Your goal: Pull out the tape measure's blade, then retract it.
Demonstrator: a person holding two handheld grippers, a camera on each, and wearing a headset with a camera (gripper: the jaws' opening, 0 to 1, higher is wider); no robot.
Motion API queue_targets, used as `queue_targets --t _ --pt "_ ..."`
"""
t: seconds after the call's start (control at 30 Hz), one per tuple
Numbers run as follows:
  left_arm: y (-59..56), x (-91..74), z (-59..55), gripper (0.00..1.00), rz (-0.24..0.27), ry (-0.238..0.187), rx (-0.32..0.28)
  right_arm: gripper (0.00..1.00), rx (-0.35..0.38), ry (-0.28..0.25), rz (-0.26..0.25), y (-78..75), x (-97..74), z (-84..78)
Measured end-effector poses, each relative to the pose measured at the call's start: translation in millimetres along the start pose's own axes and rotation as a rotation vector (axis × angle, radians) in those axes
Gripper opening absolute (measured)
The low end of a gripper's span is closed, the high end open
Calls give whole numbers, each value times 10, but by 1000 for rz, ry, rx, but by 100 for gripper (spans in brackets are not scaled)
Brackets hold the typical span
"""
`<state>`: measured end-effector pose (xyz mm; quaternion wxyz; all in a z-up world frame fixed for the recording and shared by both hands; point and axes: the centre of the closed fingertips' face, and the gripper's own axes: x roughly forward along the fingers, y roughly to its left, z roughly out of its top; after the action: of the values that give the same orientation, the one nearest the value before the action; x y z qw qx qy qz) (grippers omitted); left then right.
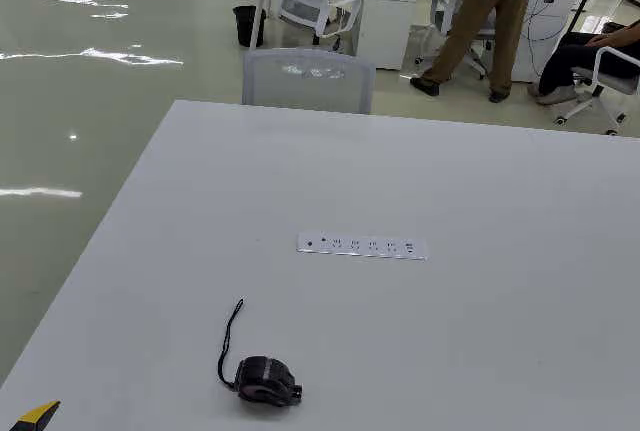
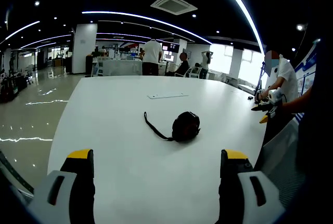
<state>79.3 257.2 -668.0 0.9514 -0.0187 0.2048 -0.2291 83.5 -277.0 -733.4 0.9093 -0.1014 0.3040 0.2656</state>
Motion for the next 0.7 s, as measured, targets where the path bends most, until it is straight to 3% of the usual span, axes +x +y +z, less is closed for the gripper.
queue_targets --t 0.23,0.4,0.57,0.7 --pt "-22 -20 -21 99 3 6 -4 100 -15 7 3 0 9 -28" --pt "29 -23 -70 99 3 15 6 100 -21 8 7 33 1 -4" --pt "-75 -25 35 99 7 6 0 100 -23 11 5 38 4 0" --pt "-60 -23 18 99 5 7 -1 100 -17 5 0 44 -2 34"
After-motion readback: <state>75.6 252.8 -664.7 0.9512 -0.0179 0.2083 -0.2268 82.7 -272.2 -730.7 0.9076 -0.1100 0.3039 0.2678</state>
